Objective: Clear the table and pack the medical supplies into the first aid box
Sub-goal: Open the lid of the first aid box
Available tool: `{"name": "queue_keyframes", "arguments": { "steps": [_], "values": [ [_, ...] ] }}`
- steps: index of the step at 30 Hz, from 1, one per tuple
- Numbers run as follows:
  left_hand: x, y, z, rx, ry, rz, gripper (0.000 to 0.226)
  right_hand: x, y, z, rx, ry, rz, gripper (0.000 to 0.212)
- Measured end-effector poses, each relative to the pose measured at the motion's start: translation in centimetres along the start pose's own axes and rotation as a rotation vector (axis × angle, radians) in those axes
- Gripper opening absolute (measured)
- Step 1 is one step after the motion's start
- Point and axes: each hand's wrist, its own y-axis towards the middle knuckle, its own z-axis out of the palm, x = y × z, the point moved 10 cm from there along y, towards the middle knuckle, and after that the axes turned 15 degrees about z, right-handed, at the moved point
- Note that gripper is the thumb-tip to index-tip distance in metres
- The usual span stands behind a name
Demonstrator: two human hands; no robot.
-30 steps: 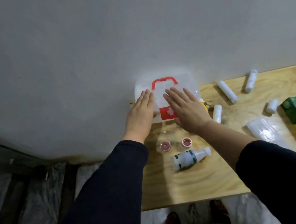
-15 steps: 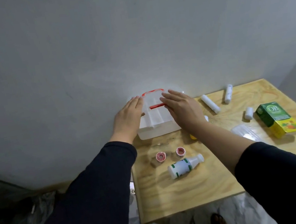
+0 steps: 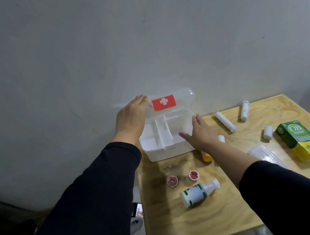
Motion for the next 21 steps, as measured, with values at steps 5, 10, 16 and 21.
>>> {"name": "queue_keyframes", "arguments": {
  "steps": [5, 10, 16, 21],
  "values": [
    [0.6, 1.2, 0.0, -0.008, 0.029, -0.005, 0.054, 0.1, 0.3, 0.9, -0.020, -0.060, -0.021, 0.099],
    [1.0, 1.8, 0.4, 0.000, 0.000, -0.037, 0.059, -0.7, -0.8, 1.2, -0.083, -0.067, -0.031, 0.098],
    [1.0, 1.8, 2.6, 0.160, 0.143, -0.122, 0.068, -1.4, -1.5, 1.3, -0.102, -0.077, -0.034, 0.099],
    [1.0, 1.9, 3.5, 0.217, 0.186, -0.135, 0.080, -1.8, -1.5, 1.3, -0.082, -0.075, -0.039, 0.101]
  ]
}}
